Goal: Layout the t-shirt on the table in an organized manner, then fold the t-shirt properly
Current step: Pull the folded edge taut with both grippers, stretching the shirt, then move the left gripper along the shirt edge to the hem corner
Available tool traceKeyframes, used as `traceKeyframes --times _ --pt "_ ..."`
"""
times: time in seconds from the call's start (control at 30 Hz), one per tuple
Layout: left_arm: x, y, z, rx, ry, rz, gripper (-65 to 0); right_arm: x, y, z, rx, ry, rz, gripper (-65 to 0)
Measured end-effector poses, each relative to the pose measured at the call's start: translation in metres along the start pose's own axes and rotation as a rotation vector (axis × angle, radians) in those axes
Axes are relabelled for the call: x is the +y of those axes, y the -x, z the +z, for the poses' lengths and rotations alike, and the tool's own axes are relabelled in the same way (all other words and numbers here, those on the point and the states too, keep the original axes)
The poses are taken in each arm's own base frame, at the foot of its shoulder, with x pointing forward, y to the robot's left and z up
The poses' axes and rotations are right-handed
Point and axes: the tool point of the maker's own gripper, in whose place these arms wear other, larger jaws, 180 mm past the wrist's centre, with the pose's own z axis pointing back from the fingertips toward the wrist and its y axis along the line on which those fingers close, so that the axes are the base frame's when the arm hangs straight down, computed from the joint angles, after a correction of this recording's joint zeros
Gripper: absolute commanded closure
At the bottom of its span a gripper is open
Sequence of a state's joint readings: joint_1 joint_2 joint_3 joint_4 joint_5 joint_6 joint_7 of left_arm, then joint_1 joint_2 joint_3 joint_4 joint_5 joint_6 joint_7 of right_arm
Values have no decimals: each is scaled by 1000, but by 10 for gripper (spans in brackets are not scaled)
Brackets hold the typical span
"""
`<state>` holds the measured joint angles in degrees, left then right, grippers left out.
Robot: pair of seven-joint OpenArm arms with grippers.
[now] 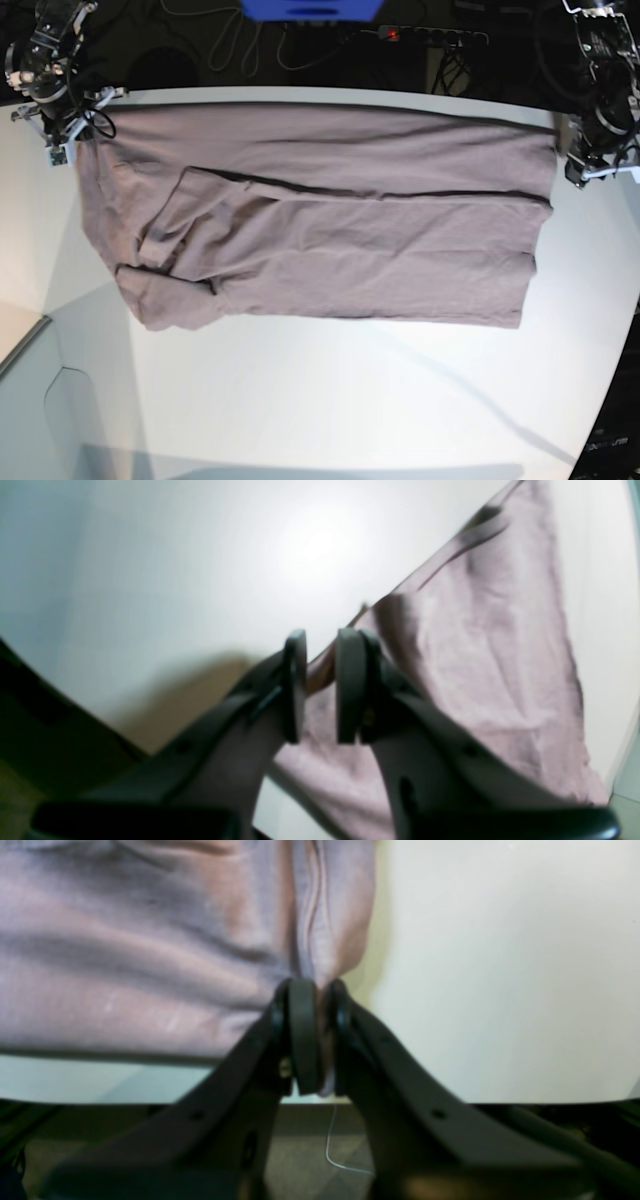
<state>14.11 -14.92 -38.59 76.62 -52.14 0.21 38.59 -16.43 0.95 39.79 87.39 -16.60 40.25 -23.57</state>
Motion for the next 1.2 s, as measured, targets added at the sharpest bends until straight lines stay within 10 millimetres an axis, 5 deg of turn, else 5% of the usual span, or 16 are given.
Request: traceKeyframes --times 0.17,0.33,0.6,0.87,1.1,1.2 --pt "-9 -1 3 11 20 -13 -137 -8 -14 8 -35 30 26 -139" --pt "-4 -11 8 17 19 64 -298 -11 -18 12 -39 44 37 -283" --pt "-23 -34 5 -18 70 114 -325 -28 -31 30 -81 131 -5 -343" --pt "-82 -66 -10 -75 191 122 -326 -10 -152 11 -330 76 16 -383" --pt "-150 -61 -25 -23 289 -14 -328 -4 -228 -41 -344 -46 -75 -386" --pt "-162 -69 -35 -71 296 -29 -328 -8 -236 -67 -291 -105 -101 -386"
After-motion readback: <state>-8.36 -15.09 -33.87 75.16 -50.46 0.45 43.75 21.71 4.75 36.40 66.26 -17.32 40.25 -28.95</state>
